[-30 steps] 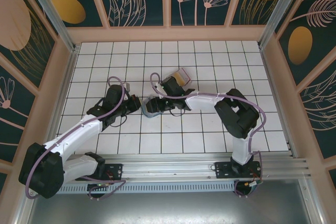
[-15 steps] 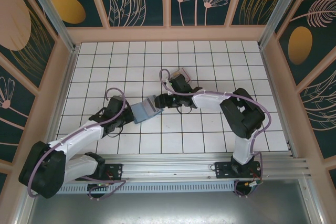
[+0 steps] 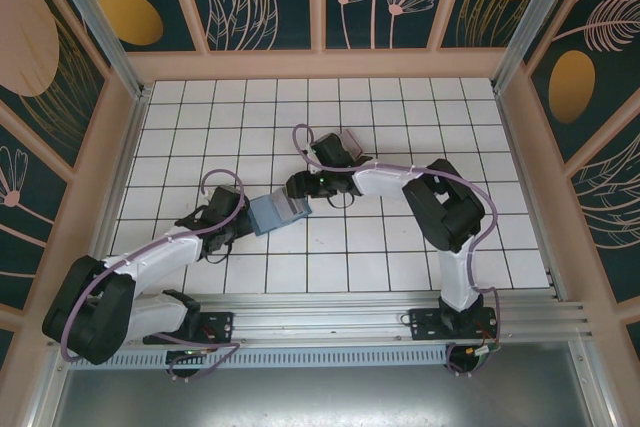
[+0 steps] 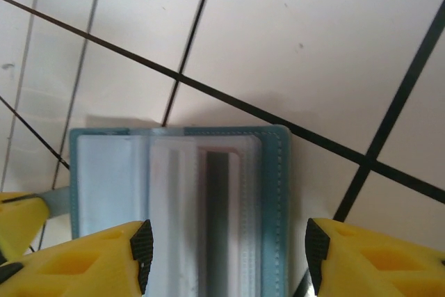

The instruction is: Put the credit cards into the card holder

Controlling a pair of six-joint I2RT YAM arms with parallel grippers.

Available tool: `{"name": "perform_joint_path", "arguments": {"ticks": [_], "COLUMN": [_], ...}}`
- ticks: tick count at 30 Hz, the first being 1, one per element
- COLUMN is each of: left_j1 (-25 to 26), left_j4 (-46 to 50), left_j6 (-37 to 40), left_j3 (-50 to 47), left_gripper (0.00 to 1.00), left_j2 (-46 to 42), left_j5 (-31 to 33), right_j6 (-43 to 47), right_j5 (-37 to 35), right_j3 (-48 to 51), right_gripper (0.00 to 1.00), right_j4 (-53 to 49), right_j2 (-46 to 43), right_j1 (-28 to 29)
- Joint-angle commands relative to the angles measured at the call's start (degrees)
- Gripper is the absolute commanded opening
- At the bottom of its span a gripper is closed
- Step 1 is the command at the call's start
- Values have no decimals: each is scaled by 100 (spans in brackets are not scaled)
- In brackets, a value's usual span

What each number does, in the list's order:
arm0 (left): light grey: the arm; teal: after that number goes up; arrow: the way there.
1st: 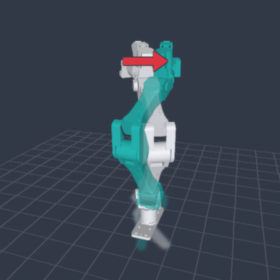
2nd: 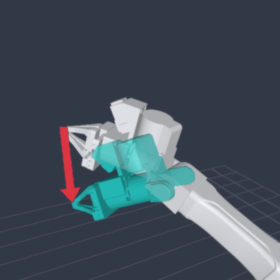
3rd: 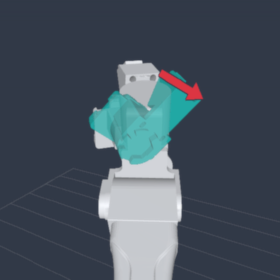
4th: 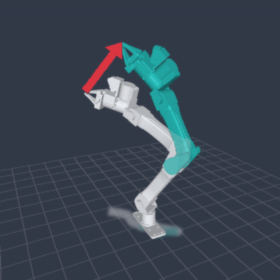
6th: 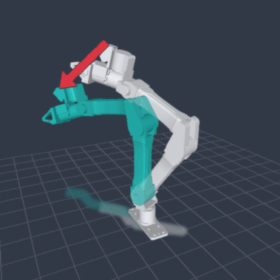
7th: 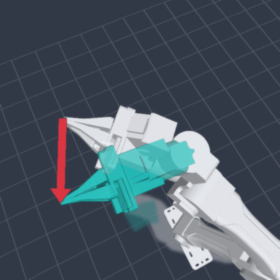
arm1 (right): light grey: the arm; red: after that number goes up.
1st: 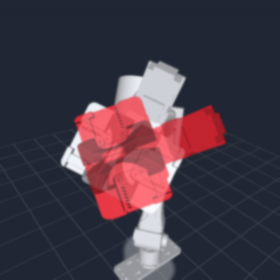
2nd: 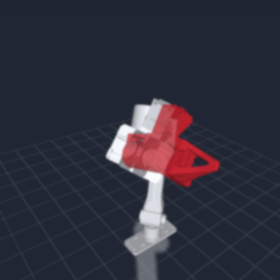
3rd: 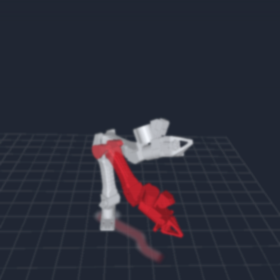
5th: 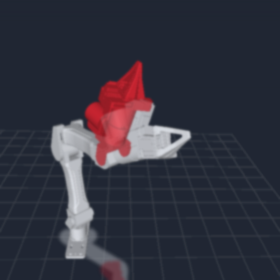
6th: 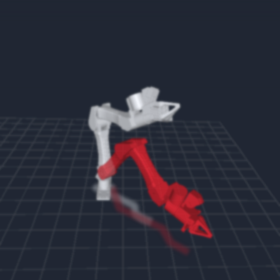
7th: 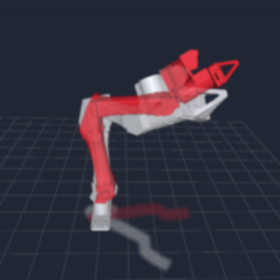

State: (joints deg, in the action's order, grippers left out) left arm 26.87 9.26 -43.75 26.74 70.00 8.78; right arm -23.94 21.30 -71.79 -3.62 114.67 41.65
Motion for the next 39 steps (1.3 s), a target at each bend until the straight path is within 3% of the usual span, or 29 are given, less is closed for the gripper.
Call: {"name": "perform_joint_path", "arguments": {"ticks": [1,13,19,21,34,37,39], "left_j1": [-48,-238,-235,-235,-245,-246,-244], "left_j4": [73,-433,-603,-618,-463,-394,-324], "left_j6": [133,235,244,259,349,383,415], "left_j3": [165,258,383,410,550,664,774], "left_gripper": [0,0,0,0,0,17,22], "left_j2": [38,513,711,746,863,837,782], "left_j5": [274,-37,-187,-192,-25,-79,-216], "right_j6": [68,-265,-391,-405,-410,-400,-386], "right_j5": [135,557,683,657,305,313,322], "right_j3": [-86,529,749,888,1626,1581,1525], "right_gripper": [61,44,21,17,15,18,19], "right_j4": [-160,335,476,500,357,339,300], "right_j2": [149,14,-77,-179,-999,-1035,-1083], "right_j1": [8,112,117,98,-130,-181,-233]}}
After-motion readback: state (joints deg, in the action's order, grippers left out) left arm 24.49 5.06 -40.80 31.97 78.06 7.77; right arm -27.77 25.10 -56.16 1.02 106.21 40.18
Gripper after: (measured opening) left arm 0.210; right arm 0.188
